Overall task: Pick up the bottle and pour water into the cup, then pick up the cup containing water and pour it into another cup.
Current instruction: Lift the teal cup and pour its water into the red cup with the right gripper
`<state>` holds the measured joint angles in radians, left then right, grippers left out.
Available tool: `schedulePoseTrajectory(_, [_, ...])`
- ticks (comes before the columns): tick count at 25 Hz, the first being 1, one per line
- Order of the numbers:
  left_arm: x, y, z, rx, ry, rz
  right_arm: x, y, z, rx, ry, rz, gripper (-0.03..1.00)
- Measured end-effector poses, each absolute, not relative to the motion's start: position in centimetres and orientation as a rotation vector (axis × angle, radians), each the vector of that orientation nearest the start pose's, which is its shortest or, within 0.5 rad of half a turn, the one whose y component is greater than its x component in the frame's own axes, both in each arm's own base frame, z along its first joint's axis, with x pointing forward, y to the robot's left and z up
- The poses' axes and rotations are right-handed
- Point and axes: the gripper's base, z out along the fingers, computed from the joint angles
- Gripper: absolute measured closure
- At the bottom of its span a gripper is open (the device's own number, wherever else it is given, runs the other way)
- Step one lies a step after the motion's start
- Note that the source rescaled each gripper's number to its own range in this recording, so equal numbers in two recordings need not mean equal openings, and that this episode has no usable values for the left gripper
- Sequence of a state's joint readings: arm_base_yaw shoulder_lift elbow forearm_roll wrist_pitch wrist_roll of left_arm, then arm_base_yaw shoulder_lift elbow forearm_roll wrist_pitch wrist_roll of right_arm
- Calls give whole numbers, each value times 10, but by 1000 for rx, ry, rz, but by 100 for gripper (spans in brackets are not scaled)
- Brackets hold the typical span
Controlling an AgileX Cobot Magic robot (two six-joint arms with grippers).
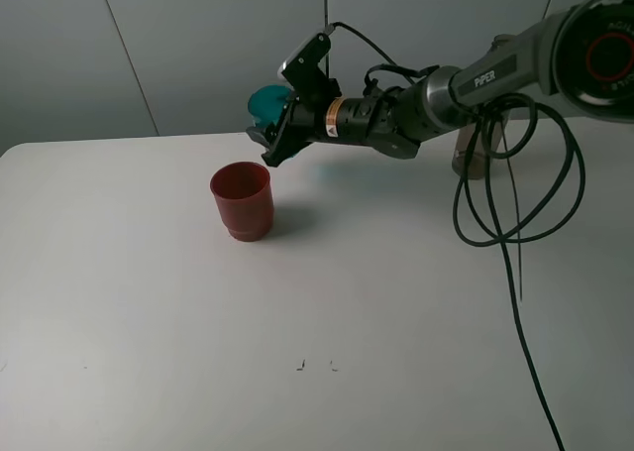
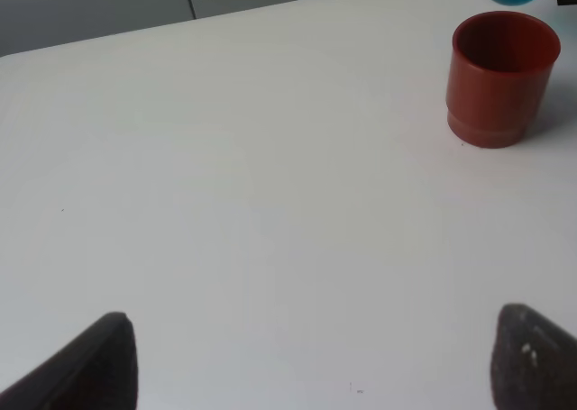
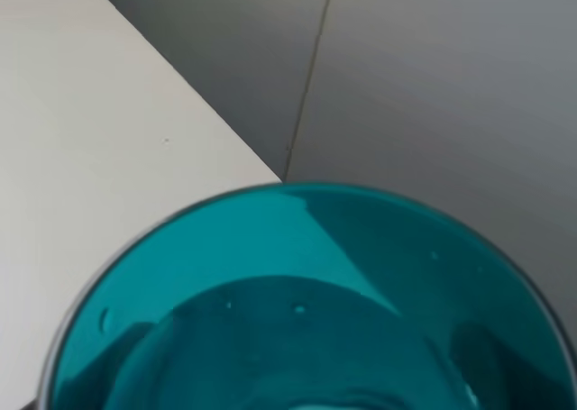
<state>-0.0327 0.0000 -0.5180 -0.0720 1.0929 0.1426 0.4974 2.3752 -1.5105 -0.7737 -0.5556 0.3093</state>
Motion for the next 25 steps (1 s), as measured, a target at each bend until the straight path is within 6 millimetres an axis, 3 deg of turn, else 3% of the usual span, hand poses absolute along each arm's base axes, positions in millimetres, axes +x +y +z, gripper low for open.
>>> schedulePoseTrajectory(17, [-9,-6,280,186,2048,-18,426,271,101,-1175,1515,329,90])
schedulePoseTrajectory(25, [-9,-6,280,186,2048,-18,425,272,126,-1192,1451,311,90])
